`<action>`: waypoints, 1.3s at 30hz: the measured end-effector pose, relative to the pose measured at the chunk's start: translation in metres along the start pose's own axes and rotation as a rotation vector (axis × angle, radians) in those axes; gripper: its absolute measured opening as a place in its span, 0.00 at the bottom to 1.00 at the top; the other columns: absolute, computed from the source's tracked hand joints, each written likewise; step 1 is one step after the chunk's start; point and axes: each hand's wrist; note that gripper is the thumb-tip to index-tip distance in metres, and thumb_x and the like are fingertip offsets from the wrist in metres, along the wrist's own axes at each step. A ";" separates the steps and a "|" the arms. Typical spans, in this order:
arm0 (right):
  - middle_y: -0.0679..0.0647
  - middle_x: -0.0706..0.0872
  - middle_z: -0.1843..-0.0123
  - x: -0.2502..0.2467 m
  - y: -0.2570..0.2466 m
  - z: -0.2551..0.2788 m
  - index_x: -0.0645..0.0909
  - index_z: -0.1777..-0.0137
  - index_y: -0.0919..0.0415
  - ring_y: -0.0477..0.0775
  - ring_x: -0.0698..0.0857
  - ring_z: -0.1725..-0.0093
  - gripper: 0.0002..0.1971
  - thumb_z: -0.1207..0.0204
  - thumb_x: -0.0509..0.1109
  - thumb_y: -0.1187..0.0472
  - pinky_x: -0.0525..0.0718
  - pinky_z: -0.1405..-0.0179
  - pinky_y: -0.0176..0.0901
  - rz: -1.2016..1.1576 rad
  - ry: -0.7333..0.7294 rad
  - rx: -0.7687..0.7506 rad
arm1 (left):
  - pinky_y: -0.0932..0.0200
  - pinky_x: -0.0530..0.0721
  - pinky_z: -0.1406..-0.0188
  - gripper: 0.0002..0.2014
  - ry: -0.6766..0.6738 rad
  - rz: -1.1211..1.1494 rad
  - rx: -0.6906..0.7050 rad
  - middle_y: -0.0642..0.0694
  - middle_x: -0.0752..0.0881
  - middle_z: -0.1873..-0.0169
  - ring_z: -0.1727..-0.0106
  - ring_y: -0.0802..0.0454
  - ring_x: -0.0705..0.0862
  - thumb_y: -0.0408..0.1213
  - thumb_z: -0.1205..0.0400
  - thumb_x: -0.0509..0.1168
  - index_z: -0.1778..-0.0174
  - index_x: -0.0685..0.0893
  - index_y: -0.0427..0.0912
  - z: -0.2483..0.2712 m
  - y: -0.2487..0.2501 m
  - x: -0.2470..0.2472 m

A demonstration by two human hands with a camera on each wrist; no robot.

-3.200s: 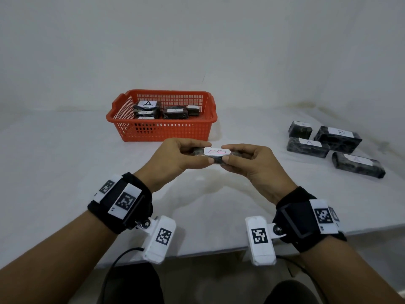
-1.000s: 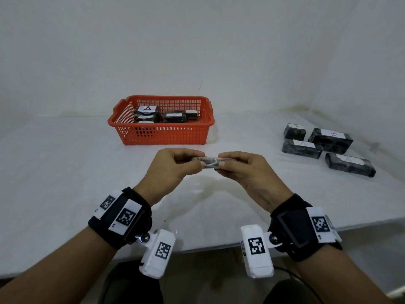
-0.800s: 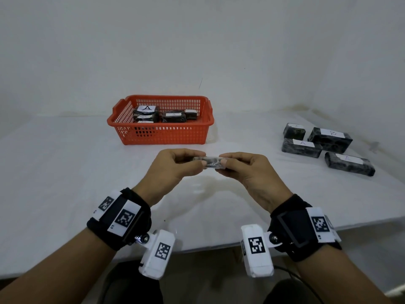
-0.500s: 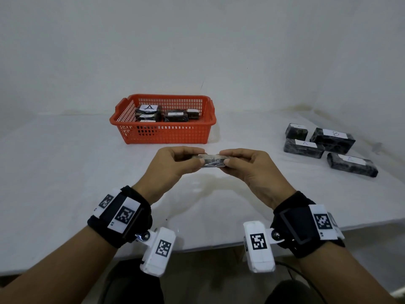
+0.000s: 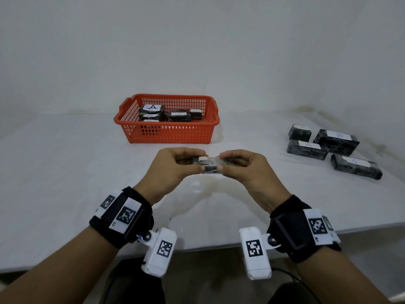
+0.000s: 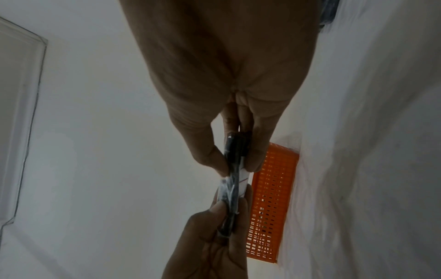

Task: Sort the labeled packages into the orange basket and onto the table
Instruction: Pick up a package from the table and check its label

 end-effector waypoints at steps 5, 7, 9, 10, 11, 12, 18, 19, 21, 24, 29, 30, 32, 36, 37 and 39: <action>0.69 0.92 0.45 0.000 -0.005 0.000 0.85 0.38 0.73 0.62 0.94 0.50 0.13 0.22 0.77 0.71 0.93 0.50 0.48 -0.222 -0.049 0.139 | 0.60 0.90 0.40 0.21 -0.050 0.004 0.019 0.45 0.95 0.44 0.41 0.46 0.93 0.17 0.24 0.76 0.38 0.91 0.38 0.000 0.000 -0.003; 0.67 0.93 0.49 0.000 -0.005 0.000 0.87 0.43 0.74 0.60 0.94 0.52 0.09 0.20 0.75 0.71 0.94 0.51 0.47 -0.204 -0.053 0.140 | 0.60 0.91 0.41 0.22 -0.071 0.015 0.022 0.46 0.95 0.44 0.41 0.46 0.93 0.16 0.25 0.75 0.37 0.90 0.38 0.001 0.000 -0.002; 0.65 0.94 0.52 0.001 -0.003 0.001 0.88 0.46 0.73 0.59 0.94 0.54 0.05 0.21 0.75 0.72 0.94 0.51 0.47 -0.181 -0.048 0.122 | 0.62 0.90 0.42 0.21 -0.085 0.026 0.022 0.47 0.94 0.43 0.41 0.49 0.93 0.18 0.24 0.76 0.36 0.90 0.38 0.003 0.000 -0.001; 0.65 0.94 0.53 0.001 -0.002 0.001 0.88 0.47 0.72 0.58 0.94 0.55 0.05 0.21 0.75 0.73 0.94 0.51 0.47 -0.168 -0.039 0.107 | 0.62 0.90 0.41 0.20 -0.085 0.037 0.014 0.47 0.94 0.42 0.41 0.50 0.93 0.21 0.23 0.77 0.35 0.90 0.38 0.003 -0.001 0.000; 0.65 0.94 0.53 0.000 -0.001 0.000 0.88 0.48 0.71 0.58 0.94 0.55 0.05 0.22 0.76 0.75 0.94 0.52 0.47 -0.153 -0.025 0.091 | 0.62 0.90 0.40 0.18 -0.080 0.051 -0.002 0.46 0.94 0.42 0.42 0.50 0.93 0.25 0.21 0.77 0.35 0.90 0.38 0.003 -0.001 0.001; 0.64 0.94 0.54 0.000 0.000 0.000 0.88 0.48 0.71 0.58 0.94 0.56 0.06 0.23 0.76 0.76 0.93 0.53 0.46 -0.136 -0.010 0.074 | 0.60 0.90 0.40 0.15 -0.074 0.063 -0.020 0.45 0.94 0.43 0.42 0.49 0.93 0.29 0.19 0.76 0.36 0.90 0.38 0.004 -0.001 0.002; 0.64 0.93 0.54 0.004 -0.002 0.001 0.89 0.48 0.70 0.57 0.93 0.56 0.06 0.23 0.75 0.76 0.92 0.54 0.46 -0.146 -0.017 0.070 | 0.55 0.93 0.46 0.08 -0.021 0.016 -0.025 0.39 0.96 0.52 0.50 0.43 0.95 0.28 0.18 0.74 0.44 0.94 0.34 0.001 -0.004 0.002; 0.64 0.93 0.53 0.004 -0.002 0.002 0.88 0.47 0.70 0.57 0.93 0.55 0.06 0.23 0.76 0.74 0.92 0.53 0.46 -0.164 -0.030 0.087 | 0.55 0.93 0.46 0.08 -0.019 0.012 -0.020 0.39 0.96 0.52 0.50 0.44 0.95 0.27 0.18 0.74 0.44 0.94 0.34 0.000 -0.004 0.002; 0.65 0.93 0.52 0.006 -0.002 0.003 0.89 0.45 0.73 0.58 0.93 0.53 0.08 0.23 0.78 0.70 0.92 0.52 0.46 -0.164 -0.062 0.101 | 0.59 0.92 0.50 0.09 -0.026 0.004 -0.013 0.39 0.96 0.52 0.51 0.46 0.95 0.27 0.18 0.74 0.43 0.93 0.34 0.001 -0.003 0.003; 0.66 0.94 0.53 0.009 0.000 0.005 0.89 0.46 0.74 0.59 0.94 0.53 0.09 0.24 0.79 0.70 0.92 0.53 0.45 -0.100 -0.040 0.061 | 0.62 0.91 0.51 0.09 -0.061 0.024 -0.017 0.39 0.95 0.50 0.50 0.48 0.94 0.29 0.17 0.73 0.42 0.93 0.34 0.003 -0.002 0.005; 0.68 0.94 0.50 0.007 0.000 0.006 0.89 0.45 0.74 0.59 0.94 0.51 0.08 0.21 0.76 0.71 0.91 0.52 0.44 -0.093 -0.050 0.052 | 0.61 0.91 0.52 0.07 -0.012 0.018 -0.001 0.38 0.95 0.52 0.54 0.49 0.94 0.28 0.17 0.73 0.45 0.94 0.33 0.003 -0.004 0.004; 0.69 0.93 0.48 0.006 -0.001 0.006 0.88 0.44 0.75 0.60 0.94 0.51 0.08 0.19 0.73 0.71 0.92 0.51 0.45 -0.125 -0.059 0.064 | 0.60 0.91 0.51 0.07 -0.004 0.023 -0.003 0.37 0.95 0.52 0.54 0.48 0.94 0.28 0.17 0.73 0.45 0.94 0.33 0.003 -0.005 0.004; 0.71 0.92 0.46 0.004 -0.002 0.007 0.87 0.43 0.78 0.60 0.93 0.50 0.09 0.16 0.69 0.71 0.92 0.52 0.44 -0.162 -0.064 0.078 | 0.58 0.92 0.49 0.08 -0.013 0.036 -0.014 0.36 0.95 0.51 0.52 0.46 0.94 0.29 0.17 0.73 0.44 0.93 0.32 0.002 -0.004 0.003; 0.71 0.93 0.46 0.001 -0.003 0.008 0.87 0.41 0.78 0.60 0.94 0.50 0.10 0.15 0.69 0.71 0.92 0.51 0.44 -0.145 -0.075 0.070 | 0.50 0.93 0.42 0.08 -0.048 0.063 -0.031 0.36 0.95 0.50 0.47 0.40 0.93 0.31 0.17 0.73 0.44 0.93 0.33 0.003 -0.004 0.003; 0.71 0.93 0.46 0.000 -0.004 0.009 0.87 0.41 0.78 0.60 0.94 0.49 0.10 0.16 0.69 0.72 0.92 0.51 0.44 -0.151 -0.088 0.075 | 0.49 0.93 0.42 0.08 -0.038 0.051 -0.023 0.36 0.95 0.51 0.48 0.40 0.93 0.30 0.17 0.73 0.45 0.94 0.33 0.003 -0.004 0.003; 0.70 0.93 0.45 0.000 -0.005 0.010 0.86 0.39 0.78 0.62 0.94 0.47 0.10 0.17 0.70 0.73 0.92 0.48 0.45 -0.161 -0.122 0.078 | 0.49 0.93 0.43 0.07 -0.014 0.022 -0.012 0.38 0.95 0.52 0.49 0.40 0.94 0.30 0.17 0.73 0.46 0.94 0.34 0.003 -0.003 0.003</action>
Point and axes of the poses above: each hand's wrist, its own z-axis away from the middle knuckle, its own x-axis out of the palm, y = z × x
